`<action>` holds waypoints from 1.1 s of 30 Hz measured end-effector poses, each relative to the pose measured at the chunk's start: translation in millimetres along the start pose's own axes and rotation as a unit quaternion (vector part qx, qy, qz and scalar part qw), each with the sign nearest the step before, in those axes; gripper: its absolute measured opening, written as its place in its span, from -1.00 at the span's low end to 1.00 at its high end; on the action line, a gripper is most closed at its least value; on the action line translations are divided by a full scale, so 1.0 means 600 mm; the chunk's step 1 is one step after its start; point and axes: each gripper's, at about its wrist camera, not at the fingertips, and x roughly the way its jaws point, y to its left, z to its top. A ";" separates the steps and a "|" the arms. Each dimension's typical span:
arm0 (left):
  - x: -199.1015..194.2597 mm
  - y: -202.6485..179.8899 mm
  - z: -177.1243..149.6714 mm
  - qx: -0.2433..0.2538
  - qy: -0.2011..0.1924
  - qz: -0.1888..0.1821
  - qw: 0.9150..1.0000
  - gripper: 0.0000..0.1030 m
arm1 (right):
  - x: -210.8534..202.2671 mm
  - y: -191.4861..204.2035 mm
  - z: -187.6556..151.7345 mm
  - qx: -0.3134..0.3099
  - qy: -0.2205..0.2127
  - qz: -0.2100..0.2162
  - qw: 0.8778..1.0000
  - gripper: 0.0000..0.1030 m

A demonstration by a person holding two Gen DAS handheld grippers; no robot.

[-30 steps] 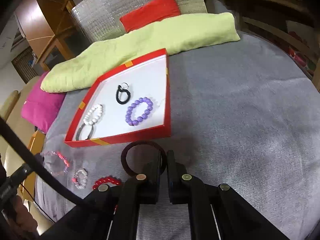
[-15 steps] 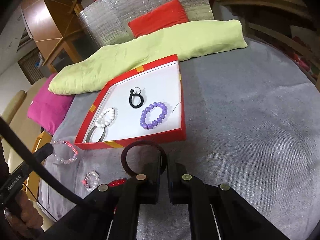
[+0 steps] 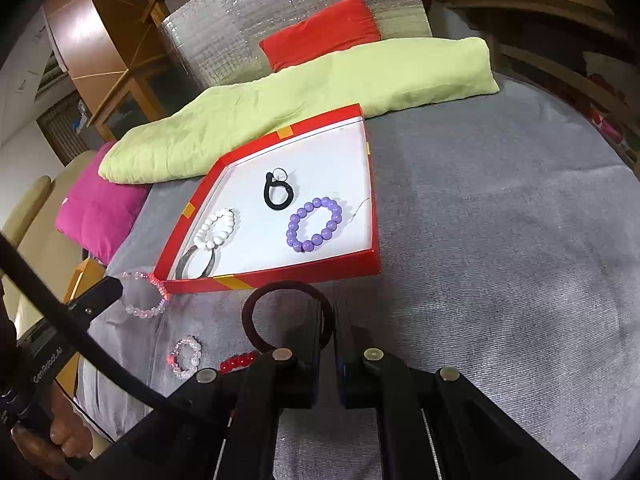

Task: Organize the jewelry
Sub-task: 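Carry the held beads toward the red box while the right tool stays at the maroon bangle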

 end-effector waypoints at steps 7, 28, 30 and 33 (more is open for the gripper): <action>0.002 -0.003 0.002 0.004 -0.002 0.015 1.000 -0.85 | -0.002 0.000 -0.001 0.002 -0.001 0.002 1.000 -0.88; 0.006 -0.001 0.004 0.010 -0.005 0.059 0.998 -0.85 | -0.007 -0.004 0.000 0.008 0.000 0.001 1.000 -0.88; 0.006 0.000 0.004 0.009 -0.005 0.061 0.998 -0.85 | -0.006 -0.005 0.000 0.008 0.000 0.002 1.000 -0.88; 0.007 0.001 0.004 0.008 -0.005 0.061 0.998 -0.85 | -0.005 -0.003 0.000 0.006 0.001 0.001 1.000 -0.88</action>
